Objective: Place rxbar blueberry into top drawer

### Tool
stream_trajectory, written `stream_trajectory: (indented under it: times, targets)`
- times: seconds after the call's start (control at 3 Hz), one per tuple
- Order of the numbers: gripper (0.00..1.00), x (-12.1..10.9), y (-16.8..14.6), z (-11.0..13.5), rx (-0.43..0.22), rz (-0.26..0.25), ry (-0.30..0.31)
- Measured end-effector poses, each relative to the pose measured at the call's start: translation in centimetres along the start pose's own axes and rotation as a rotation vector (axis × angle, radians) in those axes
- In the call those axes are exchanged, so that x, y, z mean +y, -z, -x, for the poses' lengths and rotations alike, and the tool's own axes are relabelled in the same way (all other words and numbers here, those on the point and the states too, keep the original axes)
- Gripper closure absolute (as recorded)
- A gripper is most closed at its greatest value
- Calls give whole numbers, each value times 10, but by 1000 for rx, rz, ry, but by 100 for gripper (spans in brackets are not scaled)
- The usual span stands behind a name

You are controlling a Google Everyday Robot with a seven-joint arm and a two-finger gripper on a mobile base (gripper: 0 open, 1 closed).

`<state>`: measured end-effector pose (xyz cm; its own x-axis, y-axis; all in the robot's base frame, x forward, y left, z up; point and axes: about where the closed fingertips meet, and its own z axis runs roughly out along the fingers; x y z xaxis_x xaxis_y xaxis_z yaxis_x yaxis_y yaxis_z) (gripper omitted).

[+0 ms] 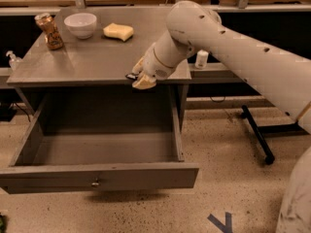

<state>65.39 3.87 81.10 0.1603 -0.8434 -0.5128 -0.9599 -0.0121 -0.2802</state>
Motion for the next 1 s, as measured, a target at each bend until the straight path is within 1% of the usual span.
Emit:
stream_trajectory:
  times: [0.67,1.0]
  targets:
    - [100,-1,2,2,0,0,0]
    - [100,9,28,12,-43,-29,16]
